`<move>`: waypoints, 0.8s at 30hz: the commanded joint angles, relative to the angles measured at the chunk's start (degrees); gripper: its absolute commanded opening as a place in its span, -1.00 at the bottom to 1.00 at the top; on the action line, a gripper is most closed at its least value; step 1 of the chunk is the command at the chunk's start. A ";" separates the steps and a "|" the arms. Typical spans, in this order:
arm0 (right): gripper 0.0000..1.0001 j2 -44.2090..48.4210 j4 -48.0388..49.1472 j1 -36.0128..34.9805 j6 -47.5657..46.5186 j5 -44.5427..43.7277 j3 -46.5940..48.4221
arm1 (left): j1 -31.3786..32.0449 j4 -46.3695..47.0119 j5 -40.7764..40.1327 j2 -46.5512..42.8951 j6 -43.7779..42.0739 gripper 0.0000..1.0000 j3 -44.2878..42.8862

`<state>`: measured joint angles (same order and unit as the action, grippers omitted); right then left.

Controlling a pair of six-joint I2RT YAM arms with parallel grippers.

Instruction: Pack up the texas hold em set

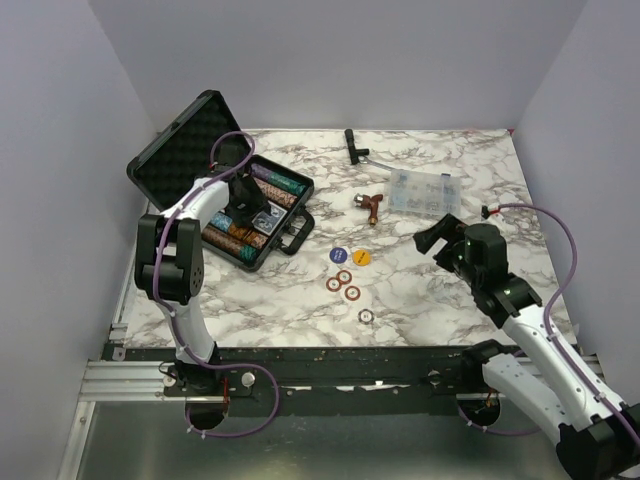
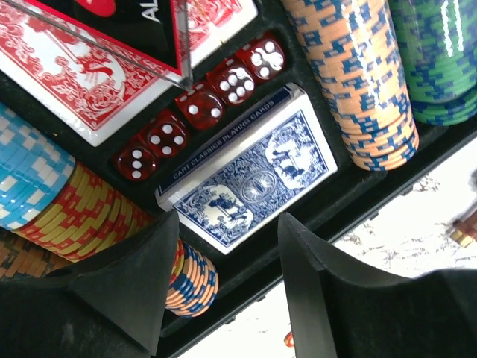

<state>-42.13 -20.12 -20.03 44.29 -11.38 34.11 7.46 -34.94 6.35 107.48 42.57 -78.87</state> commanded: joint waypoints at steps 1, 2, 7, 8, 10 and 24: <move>0.85 -3.60 4.00 0.15 -3.03 6.79 -0.21 | -0.25 5.78 5.28 -5.34 -3.86 0.19 2.65; 0.85 -4.85 4.12 0.09 -3.32 7.81 0.11 | -0.33 6.69 6.63 -5.51 -4.37 0.19 2.42; 0.83 -7.38 4.64 0.12 -3.13 9.88 0.78 | -0.76 8.58 12.24 -1.59 -1.89 0.06 -1.40; 0.83 -7.34 4.80 0.09 -2.85 10.01 0.73 | -0.78 9.16 12.52 -1.00 -0.79 0.03 -1.09; 0.83 -6.98 4.91 0.08 -2.34 10.23 0.91 | -0.74 10.45 11.25 -0.82 1.41 -0.01 0.96; 0.92 -13.69 18.27 -0.27 1.65 22.14 -1.64 | -0.61 13.80 6.95 -6.73 2.52 0.21 7.15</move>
<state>-50.83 -10.94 -20.03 43.99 2.83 33.67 7.18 -22.41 13.67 105.16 46.19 -72.49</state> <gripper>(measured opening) 0.953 0.549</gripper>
